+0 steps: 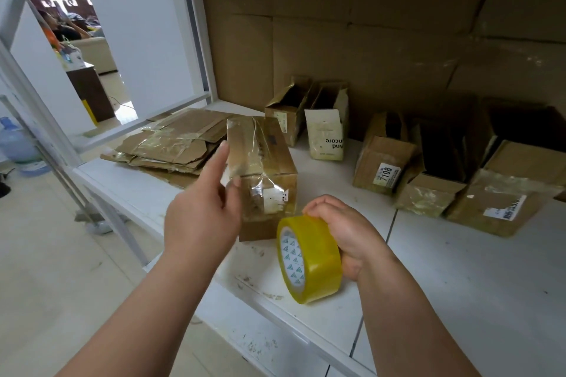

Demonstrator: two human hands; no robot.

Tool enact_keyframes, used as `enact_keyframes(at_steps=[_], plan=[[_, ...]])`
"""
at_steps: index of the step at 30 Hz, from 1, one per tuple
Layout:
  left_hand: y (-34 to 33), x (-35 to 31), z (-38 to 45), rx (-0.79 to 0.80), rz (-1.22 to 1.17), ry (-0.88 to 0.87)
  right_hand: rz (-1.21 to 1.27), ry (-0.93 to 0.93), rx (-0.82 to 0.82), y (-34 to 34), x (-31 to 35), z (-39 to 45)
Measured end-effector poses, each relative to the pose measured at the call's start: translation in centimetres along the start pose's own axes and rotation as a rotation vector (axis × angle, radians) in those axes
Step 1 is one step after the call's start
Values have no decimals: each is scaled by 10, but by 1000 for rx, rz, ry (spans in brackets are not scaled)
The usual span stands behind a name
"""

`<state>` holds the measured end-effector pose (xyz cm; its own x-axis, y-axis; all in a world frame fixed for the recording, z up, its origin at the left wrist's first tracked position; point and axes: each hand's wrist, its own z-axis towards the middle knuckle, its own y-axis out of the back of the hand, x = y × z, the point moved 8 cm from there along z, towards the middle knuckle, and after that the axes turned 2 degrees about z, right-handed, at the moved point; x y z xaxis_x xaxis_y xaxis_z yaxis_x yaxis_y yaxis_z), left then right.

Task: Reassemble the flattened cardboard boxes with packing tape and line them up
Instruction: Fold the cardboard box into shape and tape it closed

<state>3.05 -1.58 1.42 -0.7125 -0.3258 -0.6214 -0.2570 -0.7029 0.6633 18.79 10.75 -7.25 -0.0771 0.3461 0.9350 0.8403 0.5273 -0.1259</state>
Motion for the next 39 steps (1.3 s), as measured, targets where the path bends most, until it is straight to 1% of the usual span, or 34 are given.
enact_keyframes(at_steps=[1, 2, 3, 4, 6, 7, 8, 11, 14, 18, 20, 23, 24, 25, 26, 28, 29, 30, 31, 33, 34, 39], plan=[[6, -8, 7, -60, 24, -63, 8, 2, 3, 2, 0, -1], [6, -17, 14, -82, 61, -143, 19, 0, 15, 2, 0, -3], [0, -24, 22, -58, 111, -218, 31, -6, 29, 1, -1, -4], [-12, -29, 30, 14, 176, -275, 37, -13, 40, -1, -2, -6], [-38, -27, 41, 205, 283, -323, 50, -20, 53, -3, -3, -8], [-46, -24, 42, 263, 293, -334, 55, -16, 51, -2, -3, -8], [-50, -21, 43, 284, 266, -342, 59, -14, 42, 0, -3, -9], [-48, -16, 41, 222, 179, -380, 70, 8, 20, 7, -2, -10], [-48, -14, 43, 189, 176, -426, 36, 45, 2, 8, 0, -11], [-54, -8, 43, 268, 208, -477, -59, 130, -27, 6, 9, -12], [-56, -8, 40, 327, 248, -472, -61, 154, -12, 4, 15, -14], [-58, -5, 39, 443, 288, -421, -48, 180, 31, -2, 20, -16], [-55, -8, 37, 466, 288, -402, -60, 196, 35, -3, 21, -16], [-49, -12, 34, 454, 252, -376, -75, 215, 35, -3, 22, -16], [-39, -17, 31, 382, 171, -347, -93, 235, 40, -5, 24, -17], [-12, -27, 25, 168, -46, -316, -122, 262, 60, -7, 26, -18], [-5, -33, 20, 131, -111, -336, -123, 270, 72, -8, 28, -18], [-6, -40, 15, 157, -126, -373, -121, 281, 81, -10, 29, -18], [-12, -45, 10, 232, -103, -403, -130, 293, 90, -11, 31, -19], [-27, -50, 0, 406, 0, -387, -174, 314, 130, -16, 35, -22], [-32, -50, -2, 447, 34, -362, -187, 319, 153, -18, 37, -24], [-27, -44, 2, 387, 33, -201, -147, 325, 202, -18, 39, -27]])
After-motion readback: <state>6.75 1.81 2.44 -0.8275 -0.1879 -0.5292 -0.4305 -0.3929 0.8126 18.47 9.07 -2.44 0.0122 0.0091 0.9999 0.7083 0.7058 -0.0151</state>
